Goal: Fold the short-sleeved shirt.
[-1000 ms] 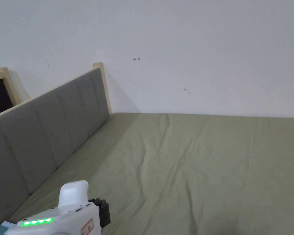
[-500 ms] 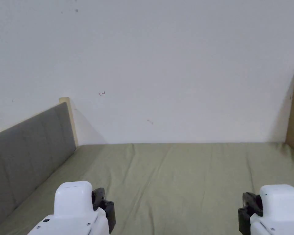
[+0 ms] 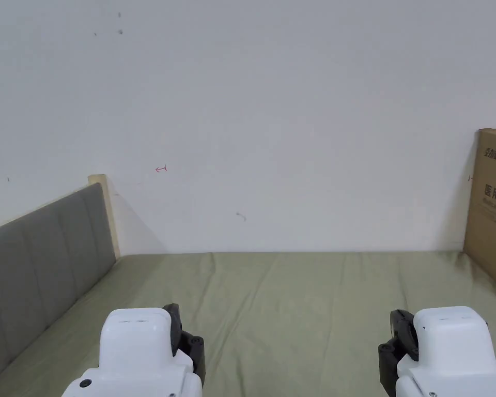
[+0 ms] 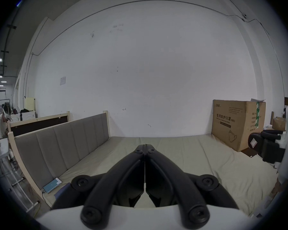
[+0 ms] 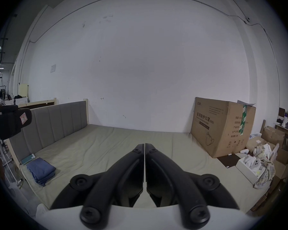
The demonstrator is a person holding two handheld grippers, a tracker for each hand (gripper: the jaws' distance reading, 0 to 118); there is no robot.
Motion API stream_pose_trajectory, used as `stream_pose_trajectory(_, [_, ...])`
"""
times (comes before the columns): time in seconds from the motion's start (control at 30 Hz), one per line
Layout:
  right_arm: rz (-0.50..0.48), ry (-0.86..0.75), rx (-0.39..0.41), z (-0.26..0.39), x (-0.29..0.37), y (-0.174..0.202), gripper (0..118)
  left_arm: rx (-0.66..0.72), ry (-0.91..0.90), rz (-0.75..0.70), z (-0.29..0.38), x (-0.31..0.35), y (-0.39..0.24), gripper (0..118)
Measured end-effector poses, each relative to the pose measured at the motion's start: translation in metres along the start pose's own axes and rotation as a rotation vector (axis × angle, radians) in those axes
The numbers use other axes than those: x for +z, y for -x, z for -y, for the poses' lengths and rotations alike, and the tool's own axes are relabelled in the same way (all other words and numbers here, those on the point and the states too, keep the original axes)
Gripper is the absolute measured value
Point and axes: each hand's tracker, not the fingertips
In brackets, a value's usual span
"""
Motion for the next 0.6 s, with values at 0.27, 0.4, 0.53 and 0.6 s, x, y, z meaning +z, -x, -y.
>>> stream_pose_trajectory(0.27, [0.015,0.011,-0.001,0.001,-0.002,0.002,2,-0.027,0.002,0.017,-0.001,-0.002,-0.002,0])
stream_pose_trajectory(0.4, [0.022,0.018,-0.012,0.0,-0.005,0.0,31,-0.05,0.033,0.048,-0.006,-0.007,-0.004,68])
stream_pose_trajectory(0.53, [0.021,0.026,-0.016,0.002,-0.006,-0.002,103,-0.019,-0.011,0.062,0.003,-0.005,-0.005,118])
stream_pose_trajectory(0.6, [0.029,0.017,-0.014,0.002,-0.006,-0.002,109,-0.039,0.007,0.048,0.002,-0.009,-0.006,118])
